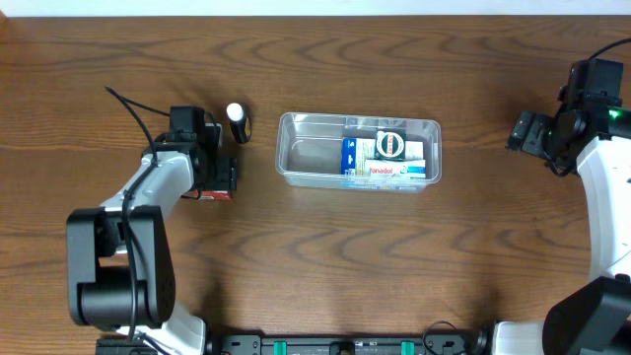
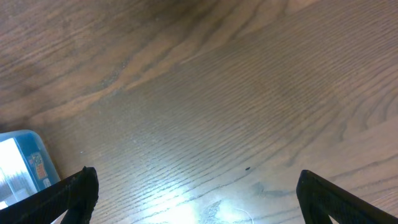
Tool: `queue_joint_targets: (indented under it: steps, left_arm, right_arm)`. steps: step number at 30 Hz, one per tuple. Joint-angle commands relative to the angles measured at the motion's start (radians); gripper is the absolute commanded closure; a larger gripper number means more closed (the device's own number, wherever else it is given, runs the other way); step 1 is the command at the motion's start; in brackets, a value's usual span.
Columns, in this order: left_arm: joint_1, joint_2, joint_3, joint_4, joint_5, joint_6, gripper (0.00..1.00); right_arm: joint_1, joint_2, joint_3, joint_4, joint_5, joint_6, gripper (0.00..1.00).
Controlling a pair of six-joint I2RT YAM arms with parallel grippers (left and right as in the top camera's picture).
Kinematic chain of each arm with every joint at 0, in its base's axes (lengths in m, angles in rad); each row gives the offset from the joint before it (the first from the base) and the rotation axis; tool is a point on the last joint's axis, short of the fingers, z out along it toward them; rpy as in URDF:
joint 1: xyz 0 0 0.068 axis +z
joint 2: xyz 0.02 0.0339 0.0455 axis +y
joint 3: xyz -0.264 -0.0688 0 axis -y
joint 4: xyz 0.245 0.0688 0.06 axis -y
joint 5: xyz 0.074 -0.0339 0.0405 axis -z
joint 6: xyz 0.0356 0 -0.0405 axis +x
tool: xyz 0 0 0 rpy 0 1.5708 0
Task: Pack container
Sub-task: 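Lower the left gripper and grasp the red-and-white box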
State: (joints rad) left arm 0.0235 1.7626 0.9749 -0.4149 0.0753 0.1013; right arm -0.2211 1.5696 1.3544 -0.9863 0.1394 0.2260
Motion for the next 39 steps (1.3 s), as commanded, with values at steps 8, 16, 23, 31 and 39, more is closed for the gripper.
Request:
queue_joint_targets:
  steps: [8,16,23,31,39]
  left_arm:
    - [0.0,-0.093,-0.007,-0.018,0.002,-0.009,0.33]
    - [0.0,-0.094,-0.007,-0.039,0.002,-0.01,0.3]
    - [0.0,-0.048,-0.007,-0.045,0.002,-0.01,0.3]
    - [0.0,0.027,-0.007,-0.021,0.002,-0.013,0.29]
    - [0.0,0.02,-0.007,-0.02,0.002,-0.032,0.3]
  right_arm:
    - [-0.011,-0.003,0.005,-0.001,0.01,-0.01,0.01]
    - [-0.011,-0.003,0.005,-0.001,0.01,-0.01,0.01]
    - [-0.011,-0.003,0.005,-0.001,0.01,-0.01,0.01]
    - [-0.011,-0.003,0.005,-0.001,0.01,-0.01,0.01]
    - [-0.011,-0.003,0.005,-0.001,0.01,-0.01,0.01]
